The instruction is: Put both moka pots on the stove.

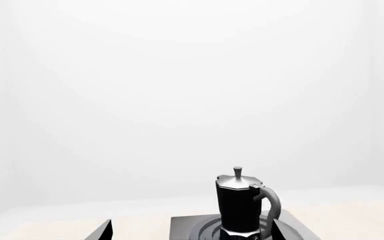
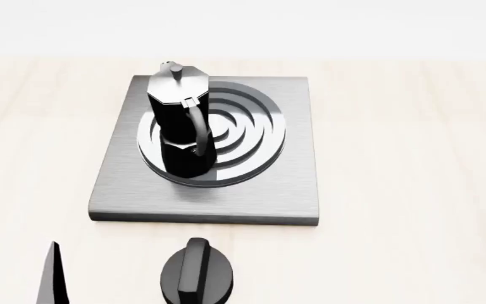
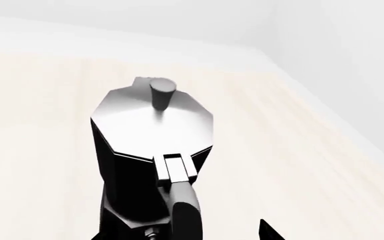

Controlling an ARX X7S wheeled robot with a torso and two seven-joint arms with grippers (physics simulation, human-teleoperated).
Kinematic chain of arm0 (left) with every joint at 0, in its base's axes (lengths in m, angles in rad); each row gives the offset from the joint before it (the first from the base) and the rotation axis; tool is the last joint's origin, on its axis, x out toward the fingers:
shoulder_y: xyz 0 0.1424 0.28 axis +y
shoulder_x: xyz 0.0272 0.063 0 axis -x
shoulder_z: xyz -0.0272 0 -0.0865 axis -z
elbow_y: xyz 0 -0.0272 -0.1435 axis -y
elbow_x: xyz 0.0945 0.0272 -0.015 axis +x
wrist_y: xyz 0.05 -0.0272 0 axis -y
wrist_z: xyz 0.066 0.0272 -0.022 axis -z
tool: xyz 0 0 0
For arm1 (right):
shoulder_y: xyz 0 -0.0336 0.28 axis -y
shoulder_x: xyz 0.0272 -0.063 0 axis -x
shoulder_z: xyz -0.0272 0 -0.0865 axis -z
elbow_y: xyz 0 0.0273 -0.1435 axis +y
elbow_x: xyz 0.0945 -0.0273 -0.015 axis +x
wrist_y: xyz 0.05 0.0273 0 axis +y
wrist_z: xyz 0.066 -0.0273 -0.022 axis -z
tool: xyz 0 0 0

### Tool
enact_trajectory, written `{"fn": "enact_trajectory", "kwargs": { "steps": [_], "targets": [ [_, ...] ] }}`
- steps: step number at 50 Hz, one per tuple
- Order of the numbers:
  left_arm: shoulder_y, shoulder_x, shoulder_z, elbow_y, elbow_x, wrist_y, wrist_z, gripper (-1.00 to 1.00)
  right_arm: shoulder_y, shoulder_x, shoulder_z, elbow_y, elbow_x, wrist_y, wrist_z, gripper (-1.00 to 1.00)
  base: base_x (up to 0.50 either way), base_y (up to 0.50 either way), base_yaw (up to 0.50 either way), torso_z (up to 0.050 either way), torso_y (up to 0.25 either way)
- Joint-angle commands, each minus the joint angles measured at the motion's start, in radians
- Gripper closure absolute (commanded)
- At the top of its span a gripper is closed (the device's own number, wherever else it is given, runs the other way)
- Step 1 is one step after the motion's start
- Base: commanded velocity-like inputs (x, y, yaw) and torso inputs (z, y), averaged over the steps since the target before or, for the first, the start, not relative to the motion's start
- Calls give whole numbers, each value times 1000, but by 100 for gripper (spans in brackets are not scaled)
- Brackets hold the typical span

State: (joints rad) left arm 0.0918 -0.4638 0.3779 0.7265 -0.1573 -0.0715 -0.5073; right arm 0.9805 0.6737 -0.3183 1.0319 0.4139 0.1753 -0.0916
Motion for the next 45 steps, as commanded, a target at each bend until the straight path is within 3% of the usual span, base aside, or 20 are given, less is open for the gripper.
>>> {"fn": "enact_trajectory", "kwargs": {
  "steps": [1,3,4,23,45],
  "targets": [
    [-2,0,4,-4,0,2,-1,-100,34,-30,-5,84,-13,-38,-19,-100,0,0,0,0,0],
    [-2,-2,2,-1,-1,0,-2,-100,31,-31,-1,83,-7,-37,-24,-100,0,0,0,0,0],
    [-2,-2,2,-1,-1,0,-3,-100,37,-35,-2,99,-11,-45,-27,100,0,0,0,0,0],
    [-4,-4,8,-3,1,1,-5,-100,17,-33,16,-7,25,-9,-41,100,0,0,0,0,0],
    [-3,-9,1,-1,-9,4,-11,-100,100,-24,45,-535,103,205,88,100,0,0,0,0,0]
  ]
}}
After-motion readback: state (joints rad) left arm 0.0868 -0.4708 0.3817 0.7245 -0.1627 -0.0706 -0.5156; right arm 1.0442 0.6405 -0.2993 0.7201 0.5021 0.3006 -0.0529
